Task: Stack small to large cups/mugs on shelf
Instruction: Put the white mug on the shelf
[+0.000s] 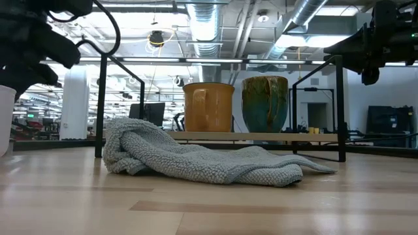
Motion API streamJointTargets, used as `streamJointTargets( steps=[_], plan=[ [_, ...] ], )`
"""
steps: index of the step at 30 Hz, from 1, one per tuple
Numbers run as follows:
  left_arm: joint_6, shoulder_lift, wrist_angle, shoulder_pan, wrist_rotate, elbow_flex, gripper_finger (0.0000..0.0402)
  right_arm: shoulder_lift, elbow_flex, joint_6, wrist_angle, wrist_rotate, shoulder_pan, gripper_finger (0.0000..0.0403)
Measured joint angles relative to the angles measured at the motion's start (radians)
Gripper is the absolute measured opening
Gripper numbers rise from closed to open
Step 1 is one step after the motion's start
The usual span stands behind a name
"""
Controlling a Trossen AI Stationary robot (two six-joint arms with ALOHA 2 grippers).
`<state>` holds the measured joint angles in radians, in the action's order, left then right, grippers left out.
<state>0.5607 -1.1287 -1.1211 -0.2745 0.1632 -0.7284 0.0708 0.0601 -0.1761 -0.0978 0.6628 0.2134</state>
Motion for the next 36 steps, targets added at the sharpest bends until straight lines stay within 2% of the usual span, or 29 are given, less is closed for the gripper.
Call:
streamJointTargets(
  steps=[17, 29, 36],
  plan=[
    [-0.016, -0.022, 0.065, 0.000, -0.016, 0.000, 0.0011, 0.000, 0.000, 0.000, 0.000, 0.000, 0.000, 0.0154],
    [-0.004, -0.022, 0.062, 0.001, -0.018, -0.005, 0.0002, 0.000, 0.000, 0.002, 0.001, 0.000, 0.000, 0.0154],
    [0.007, 0.031, 0.049, 0.031, -0.019, -0.116, 0.0001, 0.000, 0.000, 0.002, 0.001, 0.000, 0.000, 0.0154]
  ],
)
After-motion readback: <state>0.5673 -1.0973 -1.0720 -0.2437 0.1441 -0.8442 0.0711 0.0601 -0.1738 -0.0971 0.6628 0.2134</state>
